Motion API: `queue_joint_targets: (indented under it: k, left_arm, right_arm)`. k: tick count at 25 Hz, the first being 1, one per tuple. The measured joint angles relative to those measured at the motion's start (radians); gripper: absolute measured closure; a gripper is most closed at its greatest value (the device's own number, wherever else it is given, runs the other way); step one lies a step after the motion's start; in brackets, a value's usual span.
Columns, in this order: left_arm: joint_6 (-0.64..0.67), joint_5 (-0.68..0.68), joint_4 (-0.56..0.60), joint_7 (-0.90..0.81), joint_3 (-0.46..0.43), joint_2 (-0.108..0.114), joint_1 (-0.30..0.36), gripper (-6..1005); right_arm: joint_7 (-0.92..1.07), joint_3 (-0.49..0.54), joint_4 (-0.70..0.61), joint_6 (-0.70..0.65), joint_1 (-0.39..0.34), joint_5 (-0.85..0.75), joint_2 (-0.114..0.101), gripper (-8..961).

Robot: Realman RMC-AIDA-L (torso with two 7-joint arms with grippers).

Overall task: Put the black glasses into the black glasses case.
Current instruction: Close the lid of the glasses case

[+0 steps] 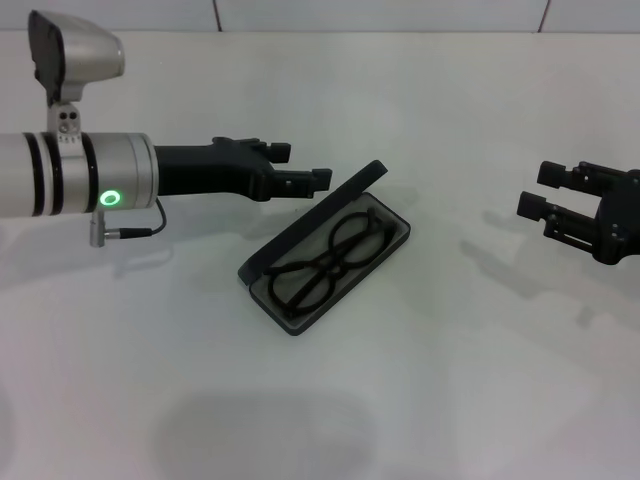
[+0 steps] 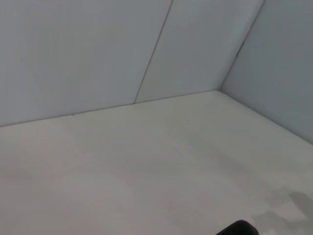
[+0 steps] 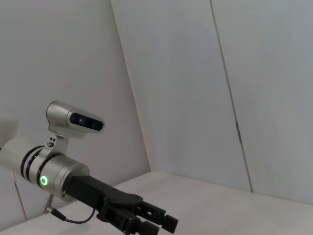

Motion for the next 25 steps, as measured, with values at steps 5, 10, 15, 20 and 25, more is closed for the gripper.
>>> queue_joint_targets:
  k: [5,10,15,20,25]
  left_arm:
    - [0.025,0.005,0.0,0.005,0.017,-0.003,0.011,189]
    - [0.067,0.004,0.0,0.007,0.066,-0.01,0.016,192]
    - [0.069,-0.015,-0.002,0.008,0.085,-0.012,0.021,195]
    - [0.09,-0.108,-0.001,0.009,0.077,-0.006,0.031,197]
    - [0.03,-0.166,0.003,0.005,0.075,0.011,0.05,200]
  right_arm:
    - [-0.001,-0.001,-0.005,0.002,-0.002,0.0,0.003,434]
    - [-0.002,-0.001,-0.006,0.007,-0.003,-0.002,0.003,434]
    - [-0.009,-0.001,-0.01,0.009,-0.002,-0.003,0.004,435]
    - [-0.027,-0.001,-0.009,0.01,-0.002,-0.003,0.006,436]
    - [-0.033,-0.001,-0.01,0.012,-0.001,-0.003,0.007,436]
